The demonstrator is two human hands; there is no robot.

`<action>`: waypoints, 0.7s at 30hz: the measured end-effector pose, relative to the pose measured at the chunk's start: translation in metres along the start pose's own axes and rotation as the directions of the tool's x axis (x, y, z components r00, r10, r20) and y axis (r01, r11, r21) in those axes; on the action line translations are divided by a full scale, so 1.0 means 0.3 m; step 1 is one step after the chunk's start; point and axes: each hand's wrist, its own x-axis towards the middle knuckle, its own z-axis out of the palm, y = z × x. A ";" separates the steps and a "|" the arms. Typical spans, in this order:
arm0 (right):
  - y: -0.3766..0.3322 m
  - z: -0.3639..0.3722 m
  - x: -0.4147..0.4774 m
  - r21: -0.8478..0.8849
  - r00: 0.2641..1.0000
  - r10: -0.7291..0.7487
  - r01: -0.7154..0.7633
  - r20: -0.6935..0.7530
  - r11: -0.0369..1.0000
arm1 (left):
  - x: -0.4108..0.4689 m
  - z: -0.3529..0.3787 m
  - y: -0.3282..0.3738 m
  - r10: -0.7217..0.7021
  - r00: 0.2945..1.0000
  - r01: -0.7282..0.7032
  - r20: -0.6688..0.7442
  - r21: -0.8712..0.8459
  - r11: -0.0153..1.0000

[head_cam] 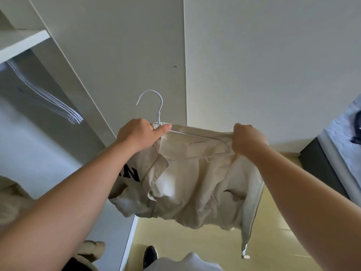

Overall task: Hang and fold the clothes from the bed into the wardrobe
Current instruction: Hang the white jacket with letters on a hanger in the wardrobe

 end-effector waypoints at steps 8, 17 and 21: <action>-0.077 -0.040 0.065 0.363 0.989 0.129 -0.148 0.076 0.920 | 0.042 0.054 0.059 0.074 0.997 -0.075 0.032 0.043 0.996; -0.231 -0.040 0.084 0.706 0.982 0.187 -0.122 -0.015 0.697 | 0.117 0.070 0.019 0.201 0.959 -0.176 0.201 -0.134 0.975; -0.305 -0.069 0.056 0.593 0.992 0.045 0.035 -0.120 0.805 | 0.156 0.086 0.012 0.225 0.955 -0.193 0.194 -0.173 0.966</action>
